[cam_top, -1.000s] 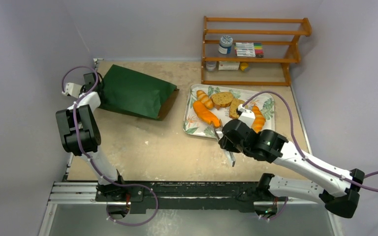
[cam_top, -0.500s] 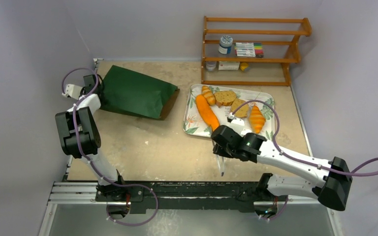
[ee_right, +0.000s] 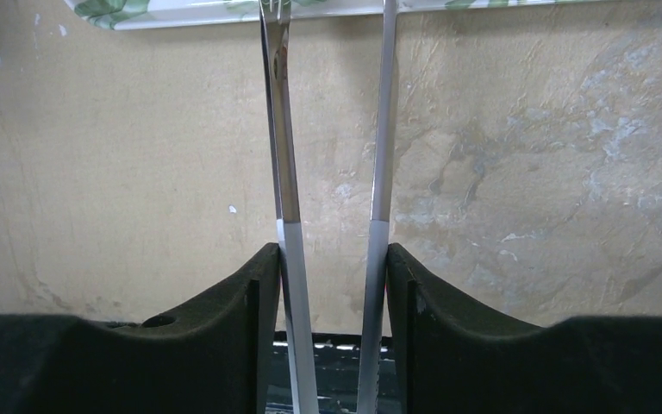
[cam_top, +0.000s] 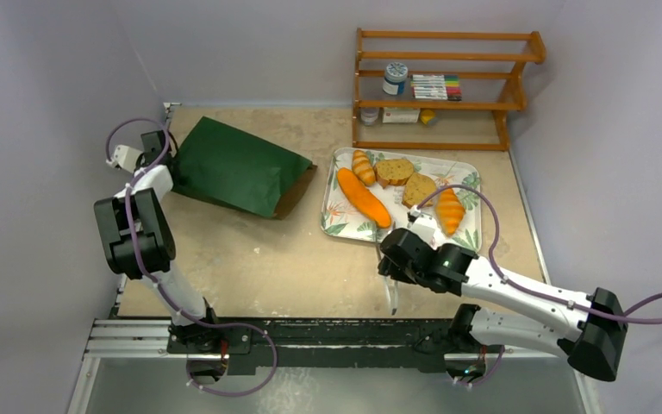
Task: Take the fake bread out of the paper bag
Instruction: Place the fake bread in the container.
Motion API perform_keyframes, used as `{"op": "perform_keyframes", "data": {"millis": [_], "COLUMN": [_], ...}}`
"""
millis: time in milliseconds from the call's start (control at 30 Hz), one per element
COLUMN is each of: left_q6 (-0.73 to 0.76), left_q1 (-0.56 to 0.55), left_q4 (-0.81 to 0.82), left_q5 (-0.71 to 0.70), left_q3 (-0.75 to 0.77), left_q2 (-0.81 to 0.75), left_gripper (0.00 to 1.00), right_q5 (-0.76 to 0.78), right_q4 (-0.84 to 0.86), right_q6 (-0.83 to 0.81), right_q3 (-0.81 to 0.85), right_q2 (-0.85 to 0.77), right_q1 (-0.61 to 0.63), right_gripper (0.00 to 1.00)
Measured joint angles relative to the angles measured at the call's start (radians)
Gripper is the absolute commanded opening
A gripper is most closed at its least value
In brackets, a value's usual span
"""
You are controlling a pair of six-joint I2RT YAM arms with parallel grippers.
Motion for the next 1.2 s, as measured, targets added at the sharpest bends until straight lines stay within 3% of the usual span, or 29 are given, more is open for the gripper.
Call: {"op": "perform_keyframes", "data": {"millis": [500, 1200], "left_q6": [0.088, 0.198], "left_q1": [0.085, 0.124], "left_q4": [-0.008, -0.085], "left_q5": [0.106, 0.23], "left_q3": [0.019, 0.37], "left_q2": [0.003, 0.257], "left_gripper": [0.0, 0.0], "right_q5": [-0.04, -0.058], "right_q4": [-0.003, -0.018], "right_q6": [-0.019, -0.026], "right_q3": [-0.02, -0.089], "right_q2": [-0.166, -0.346], "right_q1": [0.004, 0.014], "right_gripper": [0.47, 0.45]}}
